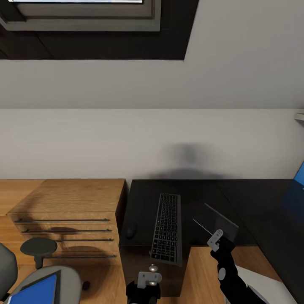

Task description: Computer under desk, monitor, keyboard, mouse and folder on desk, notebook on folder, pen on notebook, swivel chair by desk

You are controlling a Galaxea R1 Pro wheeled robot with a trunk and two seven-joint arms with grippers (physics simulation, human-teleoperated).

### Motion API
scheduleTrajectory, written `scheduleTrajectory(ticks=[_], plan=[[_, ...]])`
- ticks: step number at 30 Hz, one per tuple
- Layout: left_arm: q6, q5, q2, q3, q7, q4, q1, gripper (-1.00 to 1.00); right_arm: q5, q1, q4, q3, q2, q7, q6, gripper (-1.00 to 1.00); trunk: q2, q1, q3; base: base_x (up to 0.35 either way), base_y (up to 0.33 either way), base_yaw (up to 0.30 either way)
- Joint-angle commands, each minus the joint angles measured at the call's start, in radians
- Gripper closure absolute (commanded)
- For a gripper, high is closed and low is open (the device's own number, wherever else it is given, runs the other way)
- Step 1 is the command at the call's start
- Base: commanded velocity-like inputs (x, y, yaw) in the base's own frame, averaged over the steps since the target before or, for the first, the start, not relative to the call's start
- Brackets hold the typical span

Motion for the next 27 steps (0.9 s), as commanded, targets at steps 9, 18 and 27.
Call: scheduleTrajectory(ticks=[9,18,27], plan=[[0.004,0.003,-0.001,-0.005,0.006,0.0,-0.001,-1.0,0.008,-0.001,0.022,0.007,-0.001,-0.004,0.009,1.0,-0.001,0.0,-0.001,0.001,0.0,0.0],[0.004,0.007,0.0,0.0,0.006,-0.001,-0.001,-1.0,0.007,-0.001,0.034,0.01,-0.001,-0.004,0.009,1.0,-0.001,0.0,-0.001,0.0,0.0,0.0],[0.005,0.011,-0.002,0.042,0.007,-0.02,-0.001,-1.0,0.008,-0.001,0.034,0.01,-0.001,-0.004,0.009,1.0,-0.036,0.019,-0.017,0.0,0.0,0.0]])
